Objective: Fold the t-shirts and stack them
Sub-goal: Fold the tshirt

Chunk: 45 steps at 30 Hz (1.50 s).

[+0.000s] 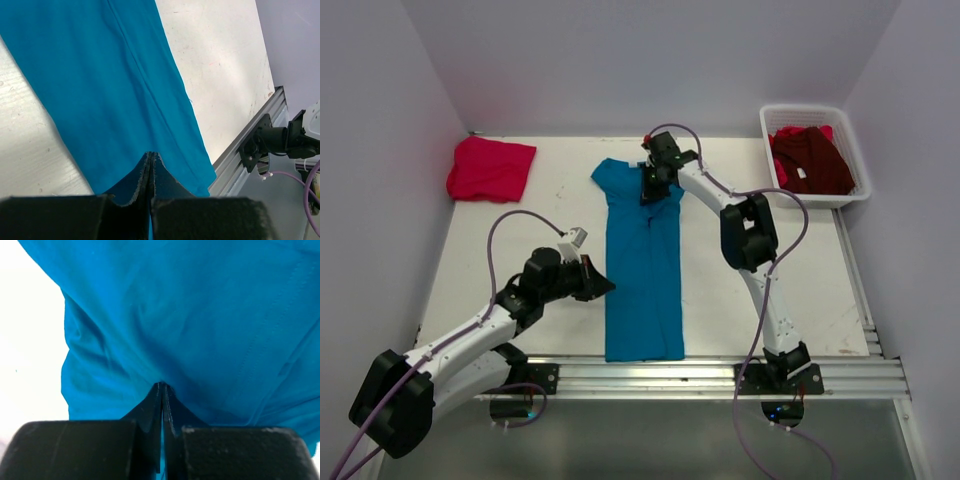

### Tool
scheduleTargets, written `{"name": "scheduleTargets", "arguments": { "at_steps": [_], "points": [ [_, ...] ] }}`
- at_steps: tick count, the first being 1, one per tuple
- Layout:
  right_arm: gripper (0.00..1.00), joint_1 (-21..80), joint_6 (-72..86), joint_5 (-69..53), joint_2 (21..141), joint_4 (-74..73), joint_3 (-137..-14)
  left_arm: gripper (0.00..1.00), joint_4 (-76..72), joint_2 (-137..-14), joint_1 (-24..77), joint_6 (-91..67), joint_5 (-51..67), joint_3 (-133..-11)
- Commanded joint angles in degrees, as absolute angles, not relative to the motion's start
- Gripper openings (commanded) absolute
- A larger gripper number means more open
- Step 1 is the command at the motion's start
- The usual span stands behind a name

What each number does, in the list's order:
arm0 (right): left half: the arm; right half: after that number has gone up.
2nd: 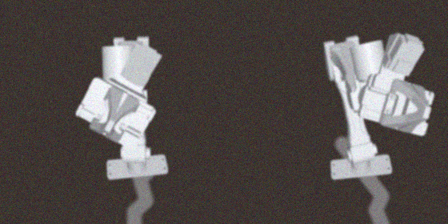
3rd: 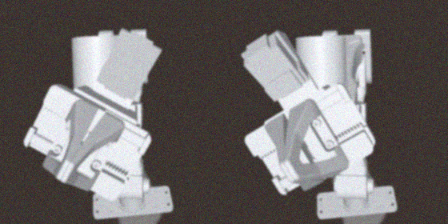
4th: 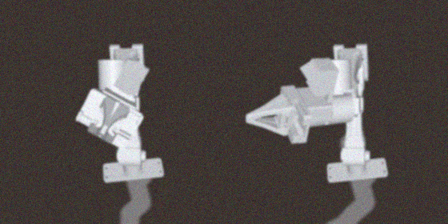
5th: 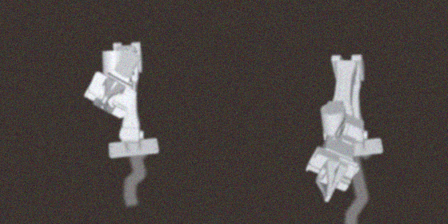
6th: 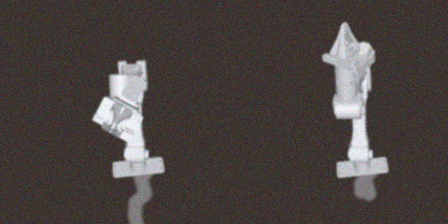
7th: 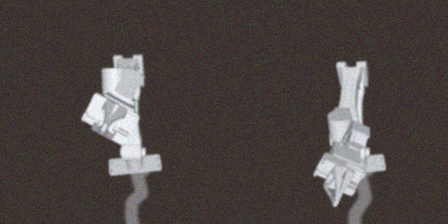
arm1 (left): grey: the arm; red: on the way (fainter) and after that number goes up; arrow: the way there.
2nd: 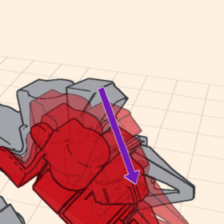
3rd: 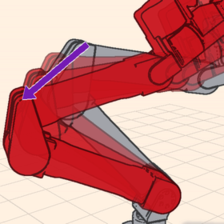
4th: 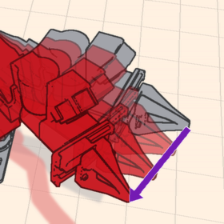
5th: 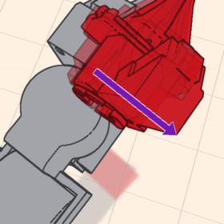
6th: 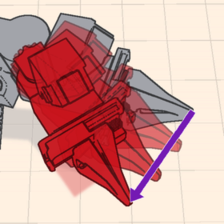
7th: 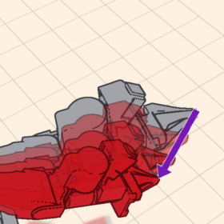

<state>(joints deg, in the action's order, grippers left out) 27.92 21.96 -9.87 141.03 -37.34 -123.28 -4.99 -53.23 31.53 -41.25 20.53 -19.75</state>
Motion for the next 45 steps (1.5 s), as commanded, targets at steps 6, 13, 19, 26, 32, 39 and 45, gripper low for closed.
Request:
{"name": "scheduleTargets", "arguments": {
  "at_steps": [6, 13, 19, 26, 32, 39, 45],
  "points": [
    [0.00, 27.2, 20.2, -9.3, 132.5, -34.5, -121.2, 0.00, -4.2, -52.2, 31.6, -40.9, 19.2, -19.7],
    [0.00, 26.8, 19.6, -7.4, 133.9, -37.4, -123.0, 0.00, -4.4, -52.7, 31.6, -41.0, 19.2, -19.6],
    [0.00, 26.7, 19.4, -5.5, 133.5, -38.1, -120.2, 0.00, -4.3, -52.5, 31.5, -41.2, 19.2, -19.7],
    [0.00, 26.8, 19.3, -4.6, 129.0, -35.2, -111.0, 0.00, -4.5, -52.3, 31.6, -41.2, 19.0, -19.3],
    [0.00, 26.8, 19.3, -4.0, 121.6, -31.3, -100.7, 0.00, -5.8, -53.2, 31.6, -41.4, 19.2, -19.2],
    [0.00, 26.9, 19.7, -1.5, 115.1, -30.6, -93.9, 0.00, -5.8, -54.1, 31.6, -41.4, 18.5, -19.2],
    [0.00, 28.0, 23.7, -0.2, 104.8, -31.7, -82.2, 0.00, 2.6, -56.2, 31.6, -40.7, 15.2, -21.7]
  ]
}}
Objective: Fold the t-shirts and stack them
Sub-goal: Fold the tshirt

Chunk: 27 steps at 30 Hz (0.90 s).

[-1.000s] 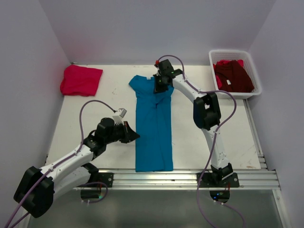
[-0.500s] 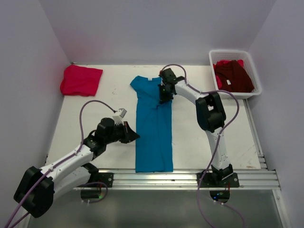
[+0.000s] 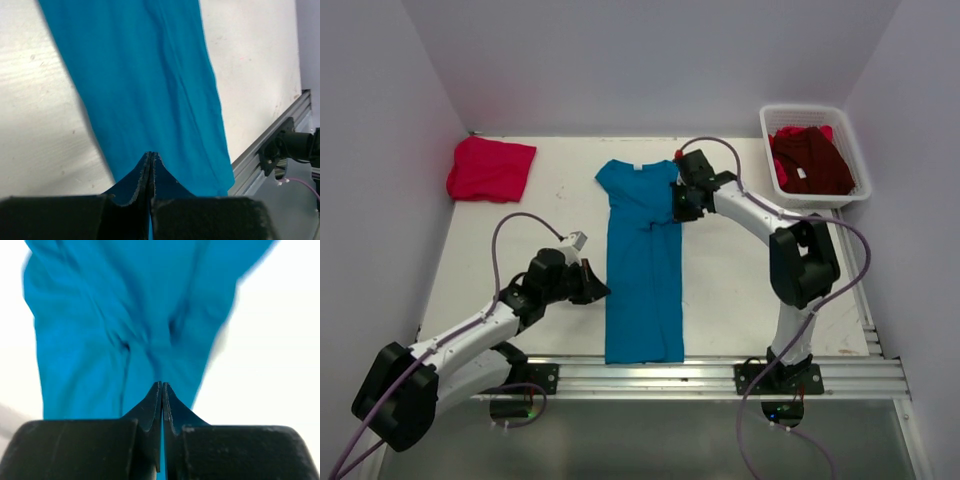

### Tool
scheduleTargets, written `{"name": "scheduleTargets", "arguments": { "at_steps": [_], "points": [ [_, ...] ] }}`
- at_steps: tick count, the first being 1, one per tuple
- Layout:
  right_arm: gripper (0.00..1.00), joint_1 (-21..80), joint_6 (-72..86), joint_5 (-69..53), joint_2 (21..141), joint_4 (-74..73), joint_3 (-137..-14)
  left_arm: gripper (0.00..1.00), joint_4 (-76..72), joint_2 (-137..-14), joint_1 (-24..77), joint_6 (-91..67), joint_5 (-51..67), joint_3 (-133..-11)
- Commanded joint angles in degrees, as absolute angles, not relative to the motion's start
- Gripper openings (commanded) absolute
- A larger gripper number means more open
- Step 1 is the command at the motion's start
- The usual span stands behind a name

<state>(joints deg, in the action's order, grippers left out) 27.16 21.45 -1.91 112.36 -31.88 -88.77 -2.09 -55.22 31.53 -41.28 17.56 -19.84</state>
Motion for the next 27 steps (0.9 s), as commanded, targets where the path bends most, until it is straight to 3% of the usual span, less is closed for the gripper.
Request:
{"name": "scheduleTargets", "arguments": {
  "at_steps": [1, 6, 7, 8, 9, 12, 14, 17, 20, 21, 23, 27],
  "points": [
    [0.00, 28.8, 24.2, -0.2, 102.7, -31.2, -79.5, 0.00, 4.0, -56.2, 31.6, -40.0, 14.9, -22.4],
    [0.03, 33.3, 27.9, -2.1, 85.8, -29.1, -60.5, 0.00, 13.7, -53.2, 32.0, -38.5, 15.2, -22.8],
    [0.10, 34.6, 28.3, -2.0, 83.6, -29.1, -58.2, 0.07, 14.6, -52.2, 32.2, -38.7, 15.6, -22.2],
    [0.42, 35.6, 30.4, -6.1, 75.5, -27.9, -50.3, 0.33, 17.5, -48.8, 33.1, -39.4, 16.6, -21.6],
    [0.42, 35.8, 30.4, -6.2, 75.4, -27.4, -50.2, 0.44, 17.6, -48.8, 33.3, -39.4, 16.6, -21.5],
    [0.62, 36.1, 32.2, -10.0, 70.0, -28.0, -46.5, 0.68, 17.9, -47.5, 33.6, -40.0, 17.2, -20.6],
    [0.66, 36.3, 33.5, -12.7, 67.3, -27.3, -44.2, 0.72, 14.4, -46.8, 33.7, -41.2, 19.7, -19.4],
    [0.64, 36.3, 34.5, -12.8, 66.2, -27.3, -42.5, 0.75, 7.4, -46.1, 33.8, -44.6, 23.8, -15.5],
    [0.57, 36.4, 37.4, -16.2, 65.0, -25.8, -40.3, 0.50, 4.0, -46.2, 34.4, -46.8, 27.0, -13.5],
    [0.55, 36.6, 38.7, -18.9, 63.6, -23.8, -39.1, 0.47, 4.7, -46.1, 35.1, -46.8, 26.8, -13.4],
    [0.54, 37.3, 42.9, -20.5, 62.0, -22.3, -35.5, 0.48, 8.1, -46.1, 35.9, -46.8, 26.5, -13.1],
    [0.61, 40.0, 48.5, -22.2, 57.8, -19.4, -29.9, 0.67, 10.5, -43.3, 38.1, -50.3, 28.0, -10.3]
  ]
}}
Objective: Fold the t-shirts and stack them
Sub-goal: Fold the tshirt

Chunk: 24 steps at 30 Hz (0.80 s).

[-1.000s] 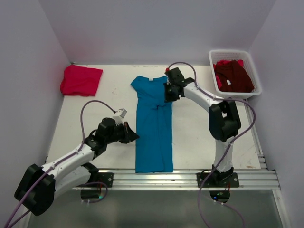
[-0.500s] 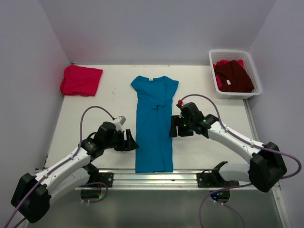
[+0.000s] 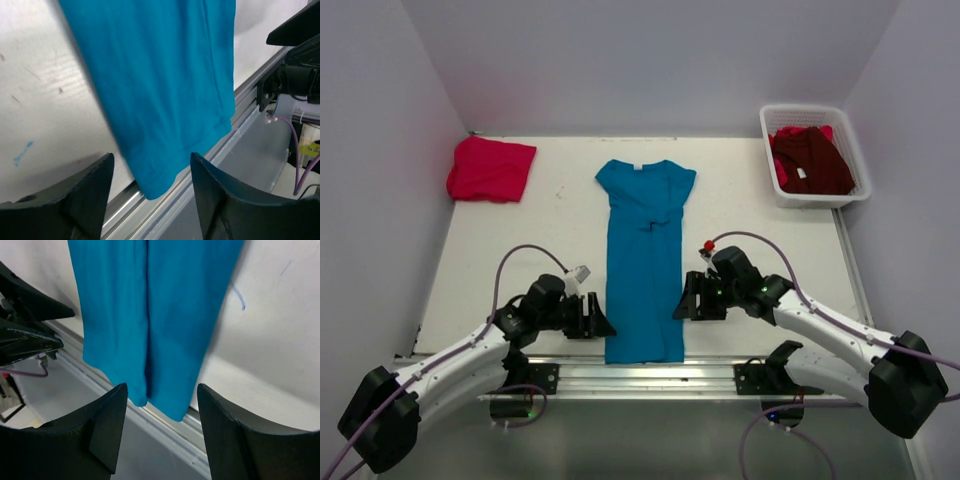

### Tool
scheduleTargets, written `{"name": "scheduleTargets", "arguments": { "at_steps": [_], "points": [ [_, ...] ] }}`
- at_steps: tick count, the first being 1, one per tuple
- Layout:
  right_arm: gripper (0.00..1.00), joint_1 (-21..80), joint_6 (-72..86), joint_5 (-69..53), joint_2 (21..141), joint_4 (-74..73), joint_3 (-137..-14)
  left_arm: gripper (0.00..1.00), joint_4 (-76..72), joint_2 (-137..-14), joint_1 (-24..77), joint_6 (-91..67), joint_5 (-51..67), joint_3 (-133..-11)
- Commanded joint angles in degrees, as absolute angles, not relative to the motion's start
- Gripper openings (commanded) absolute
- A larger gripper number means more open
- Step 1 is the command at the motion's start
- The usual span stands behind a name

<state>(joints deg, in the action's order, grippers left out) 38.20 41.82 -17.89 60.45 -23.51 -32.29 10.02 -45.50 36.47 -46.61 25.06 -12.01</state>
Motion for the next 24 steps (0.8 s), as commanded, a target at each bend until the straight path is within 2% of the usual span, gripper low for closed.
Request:
{"name": "scheduleTargets", "arguments": {
  "at_steps": [1, 3, 9, 15, 24],
  "points": [
    [0.62, 40.4, 49.5, -22.7, 56.4, -19.2, -28.1, 0.68, 11.9, -42.4, 38.8, -50.9, 28.0, -10.1],
    [0.65, 41.7, 51.8, -23.0, 55.5, -18.9, -26.7, 0.71, 14.5, -42.0, 40.2, -51.4, 27.6, -10.8],
    [0.65, 45.4, 57.7, -22.6, 52.2, -17.7, -22.4, 0.72, 20.4, -42.4, 43.3, -52.7, 26.9, -11.8],
    [0.60, 47.3, 61.2, -20.9, 50.9, -15.6, -18.4, 0.71, 13.6, -43.1, 47.4, -58.6, 26.9, -6.8],
    [0.55, 48.6, 63.9, -15.9, 47.7, -23.2, -17.0, 0.68, 6.1, -48.2, 53.7, -64.9, 22.7, -5.4]
  ]
}}
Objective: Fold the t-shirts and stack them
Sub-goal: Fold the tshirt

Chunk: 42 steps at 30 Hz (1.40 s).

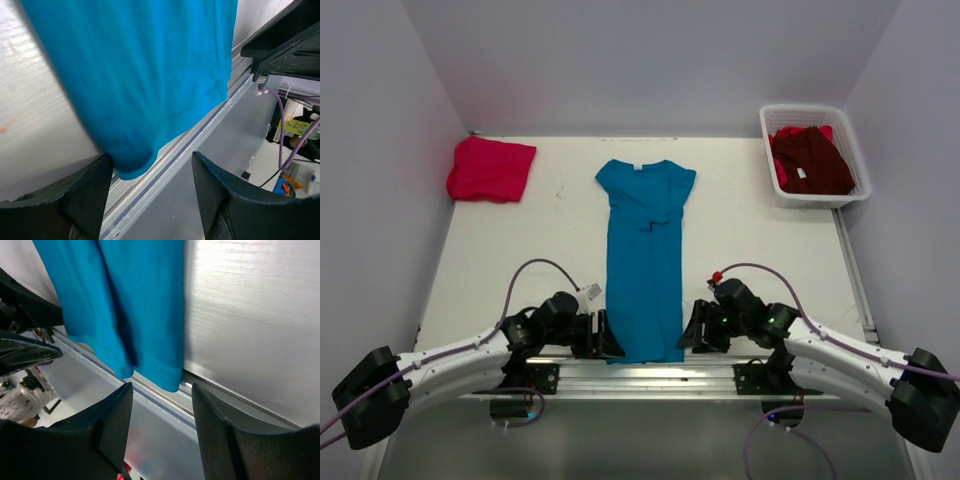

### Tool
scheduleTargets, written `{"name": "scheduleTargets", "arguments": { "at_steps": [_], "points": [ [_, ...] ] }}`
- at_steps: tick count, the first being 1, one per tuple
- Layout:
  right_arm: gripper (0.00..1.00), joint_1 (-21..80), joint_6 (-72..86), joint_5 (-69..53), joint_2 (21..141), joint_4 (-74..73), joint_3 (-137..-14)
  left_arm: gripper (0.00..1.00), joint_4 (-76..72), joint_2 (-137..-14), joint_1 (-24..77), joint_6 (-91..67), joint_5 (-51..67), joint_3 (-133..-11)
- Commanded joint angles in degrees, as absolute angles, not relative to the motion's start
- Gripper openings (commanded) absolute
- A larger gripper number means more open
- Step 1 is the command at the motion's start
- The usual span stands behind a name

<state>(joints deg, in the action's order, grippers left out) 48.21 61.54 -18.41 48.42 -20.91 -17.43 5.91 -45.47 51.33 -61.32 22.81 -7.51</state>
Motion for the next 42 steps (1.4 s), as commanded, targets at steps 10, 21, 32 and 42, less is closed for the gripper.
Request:
{"name": "scheduleTargets", "arguments": {
  "at_steps": [10, 21, 32, 42],
  "points": [
    [0.46, 51.2, 68.4, -14.1, 51.6, -19.3, -14.8, 0.61, 3.3, -49.7, 58.3, -69.3, 17.9, -5.3],
    [0.42, 56.9, 72.2, -12.7, 60.6, -9.9, -15.0, 0.21, 6.8, -46.1, 59.0, -70.3, 15.0, -5.0],
    [0.09, 58.5, 72.2, -9.3, 55.7, -16.5, -17.4, 0.00, 5.9, -46.2, 59.3, -69.9, 14.7, -5.8],
    [0.07, 58.5, 70.1, -8.7, 54.6, -19.3, -21.2, 0.00, 13.3, -45.8, 59.8, -66.9, 10.7, -14.1]
  ]
}}
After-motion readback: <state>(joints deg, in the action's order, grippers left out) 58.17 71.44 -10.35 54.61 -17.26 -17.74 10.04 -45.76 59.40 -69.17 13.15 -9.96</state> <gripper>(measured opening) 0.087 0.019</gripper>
